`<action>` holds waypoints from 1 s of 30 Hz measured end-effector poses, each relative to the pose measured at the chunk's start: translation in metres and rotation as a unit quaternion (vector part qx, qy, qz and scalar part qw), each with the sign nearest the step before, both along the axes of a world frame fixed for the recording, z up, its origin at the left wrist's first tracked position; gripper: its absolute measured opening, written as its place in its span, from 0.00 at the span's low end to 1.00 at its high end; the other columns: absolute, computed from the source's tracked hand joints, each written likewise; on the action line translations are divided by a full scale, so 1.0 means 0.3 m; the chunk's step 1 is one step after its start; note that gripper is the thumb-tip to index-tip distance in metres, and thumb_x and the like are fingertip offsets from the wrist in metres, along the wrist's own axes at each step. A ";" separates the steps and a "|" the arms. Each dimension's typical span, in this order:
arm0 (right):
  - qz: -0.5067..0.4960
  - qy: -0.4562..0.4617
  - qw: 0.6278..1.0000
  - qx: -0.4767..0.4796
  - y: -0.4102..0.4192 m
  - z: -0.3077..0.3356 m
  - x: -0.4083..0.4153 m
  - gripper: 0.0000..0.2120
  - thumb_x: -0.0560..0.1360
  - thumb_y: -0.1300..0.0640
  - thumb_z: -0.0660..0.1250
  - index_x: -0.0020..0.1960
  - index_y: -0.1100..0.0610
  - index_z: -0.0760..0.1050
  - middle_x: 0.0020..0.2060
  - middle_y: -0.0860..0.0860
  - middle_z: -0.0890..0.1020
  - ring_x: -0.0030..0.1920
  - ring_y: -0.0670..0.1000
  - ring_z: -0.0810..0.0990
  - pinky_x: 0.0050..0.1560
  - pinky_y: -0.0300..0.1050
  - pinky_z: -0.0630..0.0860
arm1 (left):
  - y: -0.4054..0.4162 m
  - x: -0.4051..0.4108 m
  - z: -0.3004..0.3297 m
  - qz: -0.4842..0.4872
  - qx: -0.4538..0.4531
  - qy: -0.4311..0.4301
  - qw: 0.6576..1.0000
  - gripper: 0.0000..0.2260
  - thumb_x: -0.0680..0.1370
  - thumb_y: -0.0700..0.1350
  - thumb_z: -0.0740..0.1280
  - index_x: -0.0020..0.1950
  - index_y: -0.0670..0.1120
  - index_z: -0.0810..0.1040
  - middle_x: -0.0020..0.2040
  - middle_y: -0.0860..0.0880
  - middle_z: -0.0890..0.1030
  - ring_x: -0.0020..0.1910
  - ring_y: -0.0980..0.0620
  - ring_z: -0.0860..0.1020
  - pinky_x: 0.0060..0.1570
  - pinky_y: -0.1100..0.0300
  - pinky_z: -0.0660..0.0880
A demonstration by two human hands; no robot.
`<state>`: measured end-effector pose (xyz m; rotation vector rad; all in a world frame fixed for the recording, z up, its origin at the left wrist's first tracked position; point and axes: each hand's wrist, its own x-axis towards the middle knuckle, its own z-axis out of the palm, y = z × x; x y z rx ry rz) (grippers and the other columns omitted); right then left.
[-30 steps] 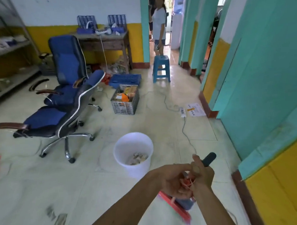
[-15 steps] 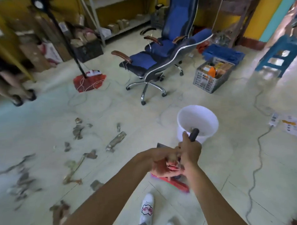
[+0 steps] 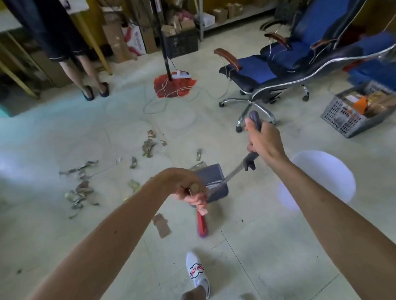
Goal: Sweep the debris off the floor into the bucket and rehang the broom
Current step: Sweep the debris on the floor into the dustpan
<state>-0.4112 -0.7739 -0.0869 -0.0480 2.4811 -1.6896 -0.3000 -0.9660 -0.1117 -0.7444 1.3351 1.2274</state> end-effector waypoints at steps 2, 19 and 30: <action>0.022 0.034 0.998 0.042 -0.053 0.035 -0.066 0.18 0.80 0.47 0.61 0.43 0.61 0.75 0.27 0.52 0.73 0.20 0.49 0.72 0.30 0.50 0.79 | -0.105 -0.017 0.039 -0.045 -0.034 0.005 0.998 0.11 0.83 0.38 0.59 0.48 0.33 0.78 0.39 0.37 0.80 0.19 0.56 0.76 0.17 0.68 0.72; 0.092 -0.048 0.988 -0.113 -0.287 0.189 -0.781 0.10 0.80 0.54 0.66 0.41 0.53 0.73 0.27 0.45 0.73 0.22 0.45 0.68 0.25 0.41 0.65 | -0.401 -0.366 -0.199 -0.492 -0.405 0.275 0.720 0.29 0.75 0.35 0.66 0.74 0.51 0.66 0.63 0.44 0.70 0.42 0.49 0.75 0.44 0.55 0.79; 0.142 -0.055 0.987 -0.046 -0.208 0.250 -1.306 0.16 0.76 0.41 0.68 0.36 0.50 0.72 0.21 0.43 0.64 0.18 0.46 0.59 0.18 0.36 0.58 | -0.702 -0.826 -0.427 -0.423 -0.462 0.209 0.751 0.19 0.85 0.45 0.56 0.75 0.56 0.66 0.43 0.51 0.76 0.37 0.54 0.79 0.36 0.62 0.77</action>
